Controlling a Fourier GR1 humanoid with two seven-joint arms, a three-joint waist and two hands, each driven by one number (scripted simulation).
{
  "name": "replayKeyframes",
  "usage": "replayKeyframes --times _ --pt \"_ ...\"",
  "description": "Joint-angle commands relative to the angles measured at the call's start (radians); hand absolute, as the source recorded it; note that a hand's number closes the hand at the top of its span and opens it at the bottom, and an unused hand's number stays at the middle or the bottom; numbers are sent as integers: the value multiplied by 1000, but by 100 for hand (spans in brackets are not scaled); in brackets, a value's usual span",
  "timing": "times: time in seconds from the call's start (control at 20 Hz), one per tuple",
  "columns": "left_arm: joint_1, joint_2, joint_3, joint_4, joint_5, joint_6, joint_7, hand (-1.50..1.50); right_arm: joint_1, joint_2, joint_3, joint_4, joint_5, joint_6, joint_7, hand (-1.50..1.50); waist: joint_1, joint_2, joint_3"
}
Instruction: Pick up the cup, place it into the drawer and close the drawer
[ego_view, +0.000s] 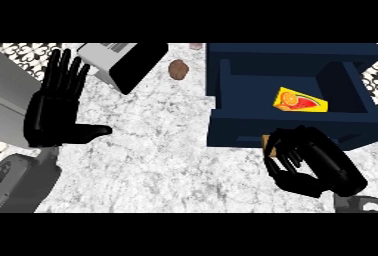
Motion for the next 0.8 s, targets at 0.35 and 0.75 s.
replayKeyframes --times 0.35,0.75 --pt "195 58 154 -48 13 -181 -2 -150 -142 62 49 433 238 -154 -142 -150 -20 2 0" --pt "323 11 196 -100 -34 -246 -27 -150 -342 146 13 789 323 -223 -176 -150 -15 1 0"
